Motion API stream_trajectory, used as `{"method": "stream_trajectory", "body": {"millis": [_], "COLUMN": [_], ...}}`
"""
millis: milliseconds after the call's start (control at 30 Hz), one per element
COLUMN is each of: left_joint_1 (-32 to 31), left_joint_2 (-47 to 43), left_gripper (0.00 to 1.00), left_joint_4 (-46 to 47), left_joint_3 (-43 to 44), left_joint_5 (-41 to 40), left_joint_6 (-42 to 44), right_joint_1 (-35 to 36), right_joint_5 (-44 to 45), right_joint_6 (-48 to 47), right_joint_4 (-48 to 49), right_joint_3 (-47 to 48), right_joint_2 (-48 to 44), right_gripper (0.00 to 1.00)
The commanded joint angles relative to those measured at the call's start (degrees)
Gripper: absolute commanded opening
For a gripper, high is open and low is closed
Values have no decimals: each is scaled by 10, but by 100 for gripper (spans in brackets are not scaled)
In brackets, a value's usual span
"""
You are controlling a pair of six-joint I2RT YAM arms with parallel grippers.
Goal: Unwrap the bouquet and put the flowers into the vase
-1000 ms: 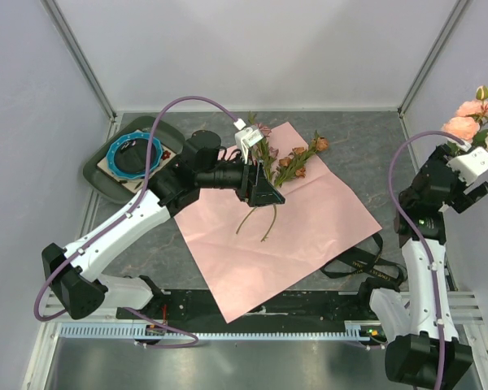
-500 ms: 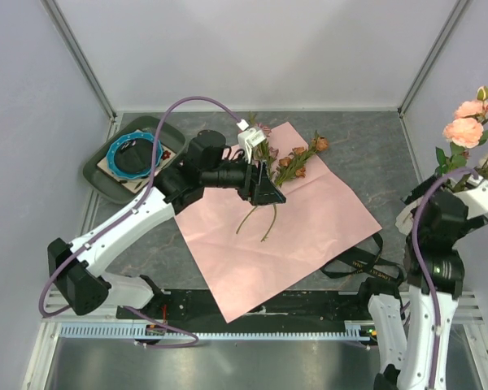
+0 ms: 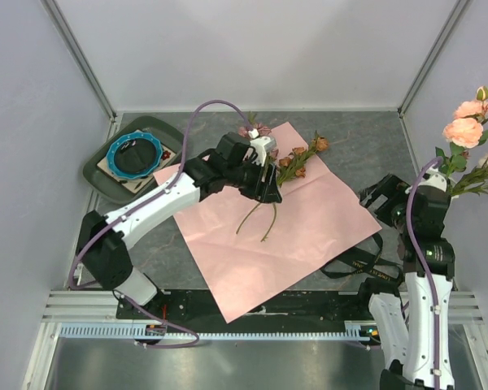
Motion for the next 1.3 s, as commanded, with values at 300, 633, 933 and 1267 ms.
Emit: {"method": "stream_trajectory", "body": {"millis": [300,633,933,1267], "left_joint_1": [1,-1,-9,-7], "left_joint_2": [211,384,423,228], "left_gripper": [45,43,21,2], "left_joint_4": [0,-96,-120,-78], "left_joint_3": [59,238,273,164], "left_joint_5": [-115,-225,-289,-244], "left_joint_6": [-98,-189,-196,-158], "right_joint_1": [243,293,293,294], "right_joint_5": [-23,58,45,-1], "right_joint_6": [30,33,15,-16], "right_joint_4": [193,195,196,182], "right_joint_3": [-1,-3,-28,-5], "right_joint_2": [207,265,259,258], "right_gripper": [98,98,98,98]}}
